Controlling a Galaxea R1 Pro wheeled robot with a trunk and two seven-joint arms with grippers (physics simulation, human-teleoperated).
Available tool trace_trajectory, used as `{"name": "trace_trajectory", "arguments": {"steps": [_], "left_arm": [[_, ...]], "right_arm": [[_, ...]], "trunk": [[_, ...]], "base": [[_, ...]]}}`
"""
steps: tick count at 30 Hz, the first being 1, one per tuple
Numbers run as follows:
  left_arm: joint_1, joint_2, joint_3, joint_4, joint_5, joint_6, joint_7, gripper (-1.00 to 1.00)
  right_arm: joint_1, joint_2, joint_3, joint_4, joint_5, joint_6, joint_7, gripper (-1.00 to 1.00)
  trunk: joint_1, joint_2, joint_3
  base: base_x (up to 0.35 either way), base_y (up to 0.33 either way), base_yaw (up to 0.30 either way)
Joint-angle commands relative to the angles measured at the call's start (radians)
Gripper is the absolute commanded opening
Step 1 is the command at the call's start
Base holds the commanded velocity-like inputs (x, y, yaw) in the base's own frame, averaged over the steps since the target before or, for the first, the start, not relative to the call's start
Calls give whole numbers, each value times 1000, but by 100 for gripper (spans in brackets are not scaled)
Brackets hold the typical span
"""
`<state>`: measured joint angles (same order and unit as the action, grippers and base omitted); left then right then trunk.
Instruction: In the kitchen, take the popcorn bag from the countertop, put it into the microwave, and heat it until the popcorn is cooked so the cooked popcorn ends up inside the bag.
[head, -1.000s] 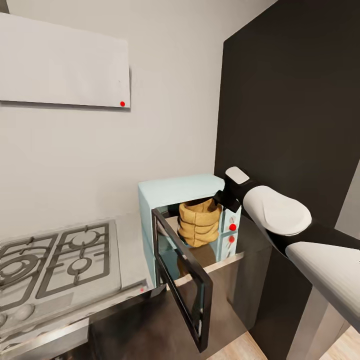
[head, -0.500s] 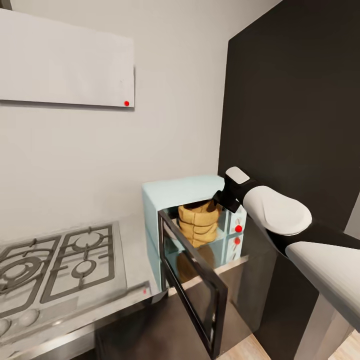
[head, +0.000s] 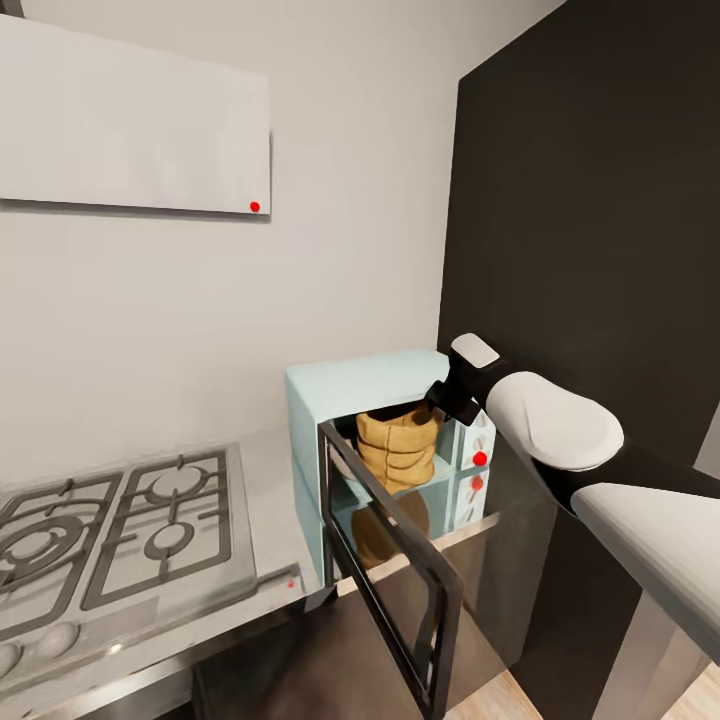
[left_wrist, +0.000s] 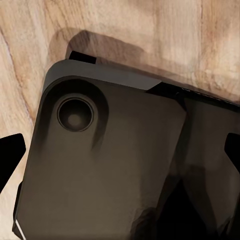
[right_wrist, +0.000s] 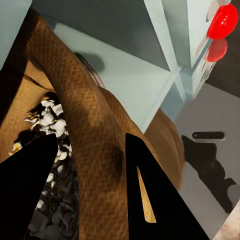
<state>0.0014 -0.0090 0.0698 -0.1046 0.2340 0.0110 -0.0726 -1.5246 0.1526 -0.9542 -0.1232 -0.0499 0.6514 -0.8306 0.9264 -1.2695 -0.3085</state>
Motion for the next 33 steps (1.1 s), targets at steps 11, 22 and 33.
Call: {"name": "trace_trajectory", "arguments": {"steps": [11,22,33], "left_arm": [[0,0,8,-1,5,1,-4,100],[0,1,8,-1,5,1,-5,100],[0,0,8,-1,5,1,-4,100]], "right_arm": [[0,22,4,-1,-5,1,-13,-100],[0,22,-1,-1,-5,-6,-13,-100],[0,22,-3,-1,-5,-7,-14,-100]], "trunk": [[0,-1,-1],[0,-1,-1],[0,-1,-1]], "base": [[0,0,0],[25,0,0],[62,10,0]]}}
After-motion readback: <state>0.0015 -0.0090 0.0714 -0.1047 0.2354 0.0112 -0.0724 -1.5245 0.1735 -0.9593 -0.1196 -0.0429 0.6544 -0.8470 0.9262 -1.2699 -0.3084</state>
